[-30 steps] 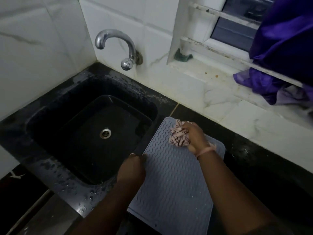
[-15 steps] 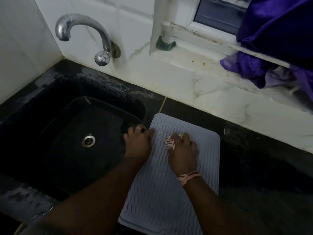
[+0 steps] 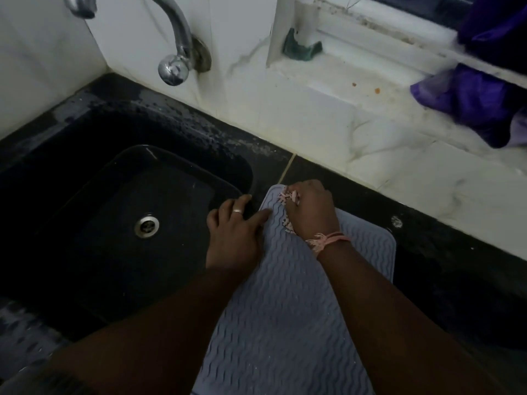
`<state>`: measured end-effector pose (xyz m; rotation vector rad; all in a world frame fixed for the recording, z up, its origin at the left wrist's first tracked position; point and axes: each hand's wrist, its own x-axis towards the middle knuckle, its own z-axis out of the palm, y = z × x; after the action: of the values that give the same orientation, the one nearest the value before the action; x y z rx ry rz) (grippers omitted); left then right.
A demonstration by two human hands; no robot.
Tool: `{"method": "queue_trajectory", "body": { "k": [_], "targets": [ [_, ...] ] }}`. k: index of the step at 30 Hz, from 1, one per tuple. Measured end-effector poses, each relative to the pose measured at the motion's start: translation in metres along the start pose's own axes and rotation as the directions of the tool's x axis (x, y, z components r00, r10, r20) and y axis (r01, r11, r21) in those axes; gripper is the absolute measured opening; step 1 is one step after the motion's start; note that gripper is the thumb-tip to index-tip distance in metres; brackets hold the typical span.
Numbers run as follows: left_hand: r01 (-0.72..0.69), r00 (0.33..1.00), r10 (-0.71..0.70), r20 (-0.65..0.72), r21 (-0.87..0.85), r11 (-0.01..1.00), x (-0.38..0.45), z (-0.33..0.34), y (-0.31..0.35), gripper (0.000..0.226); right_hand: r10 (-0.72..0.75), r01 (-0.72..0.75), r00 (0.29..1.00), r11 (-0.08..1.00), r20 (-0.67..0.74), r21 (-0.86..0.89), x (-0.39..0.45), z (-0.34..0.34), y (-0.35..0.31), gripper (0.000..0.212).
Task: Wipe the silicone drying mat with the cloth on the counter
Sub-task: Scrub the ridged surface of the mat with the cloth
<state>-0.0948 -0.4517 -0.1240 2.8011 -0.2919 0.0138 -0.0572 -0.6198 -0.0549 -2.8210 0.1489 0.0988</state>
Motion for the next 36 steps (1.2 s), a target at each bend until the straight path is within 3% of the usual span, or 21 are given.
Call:
{"method": "queue_trajectory", "body": {
  "k": [5, 16, 22, 29, 36],
  "targets": [
    [0.021, 0.999, -0.02, -0.045, 0.008, 1.0, 0.001, -0.001, 0.001, 0.044, 0.125, -0.124, 0.992, 0.989, 0.014, -0.085, -0.009, 0.017, -0.004, 0.045],
    [0.061, 0.997, -0.061, -0.038, -0.018, 0.998, 0.003, -0.006, 0.004, 0.044, -0.145, 0.145, 0.988, 0.989, 0.056, 0.005, -0.058, 0.009, -0.011, 0.028],
    [0.043, 0.999, -0.045, -0.008, -0.119, 0.992, 0.006, -0.005, -0.001, 0.051, -0.167, 0.167, 0.985, 0.986, 0.028, 0.019, -0.095, 0.025, -0.007, 0.031],
    [0.089, 0.993, -0.06, 0.106, -0.3, 0.95, 0.006, -0.008, -0.006, 0.038, -0.214, 0.21, 0.977, 0.971, -0.019, -0.115, -0.029, 0.015, 0.008, 0.022],
    [0.138, 0.987, -0.084, 0.137, -0.458, 0.878, 0.009, -0.011, -0.008, 0.033, -0.269, 0.273, 0.958, 0.962, 0.097, -0.026, -0.089, 0.019, -0.014, 0.024]
  ]
}}
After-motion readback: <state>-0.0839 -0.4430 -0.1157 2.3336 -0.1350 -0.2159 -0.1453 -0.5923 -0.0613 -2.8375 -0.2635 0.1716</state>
